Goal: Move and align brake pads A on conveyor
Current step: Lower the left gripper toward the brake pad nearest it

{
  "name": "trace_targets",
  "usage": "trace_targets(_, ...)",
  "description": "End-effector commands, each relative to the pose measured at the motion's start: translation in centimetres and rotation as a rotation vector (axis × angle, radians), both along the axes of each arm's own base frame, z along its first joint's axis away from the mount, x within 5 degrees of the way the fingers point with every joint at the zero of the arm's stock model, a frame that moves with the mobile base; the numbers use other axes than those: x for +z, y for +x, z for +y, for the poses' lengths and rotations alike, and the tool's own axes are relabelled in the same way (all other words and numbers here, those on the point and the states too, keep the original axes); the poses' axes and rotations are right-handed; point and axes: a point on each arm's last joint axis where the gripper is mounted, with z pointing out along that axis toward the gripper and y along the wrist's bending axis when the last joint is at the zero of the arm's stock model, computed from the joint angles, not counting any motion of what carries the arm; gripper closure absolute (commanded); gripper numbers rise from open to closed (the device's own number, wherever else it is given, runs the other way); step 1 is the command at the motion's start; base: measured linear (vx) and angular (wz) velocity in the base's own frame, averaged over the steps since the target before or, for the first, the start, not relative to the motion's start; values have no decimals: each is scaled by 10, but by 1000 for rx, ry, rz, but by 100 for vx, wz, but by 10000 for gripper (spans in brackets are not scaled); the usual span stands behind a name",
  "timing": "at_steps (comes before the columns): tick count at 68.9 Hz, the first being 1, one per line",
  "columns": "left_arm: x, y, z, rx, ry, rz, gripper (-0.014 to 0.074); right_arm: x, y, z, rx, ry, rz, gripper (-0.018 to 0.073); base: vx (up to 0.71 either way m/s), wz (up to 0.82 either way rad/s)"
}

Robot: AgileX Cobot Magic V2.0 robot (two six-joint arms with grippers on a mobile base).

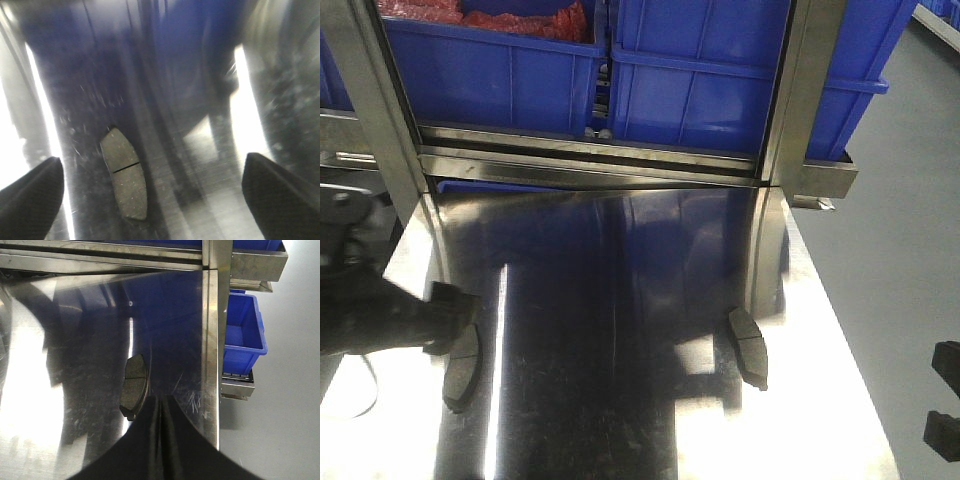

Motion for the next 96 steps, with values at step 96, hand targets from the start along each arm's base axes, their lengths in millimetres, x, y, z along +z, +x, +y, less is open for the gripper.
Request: trace_targets(96,-95,98,-16,173,81,507,266,14,4,0,-1,8,-88,569,0,0)
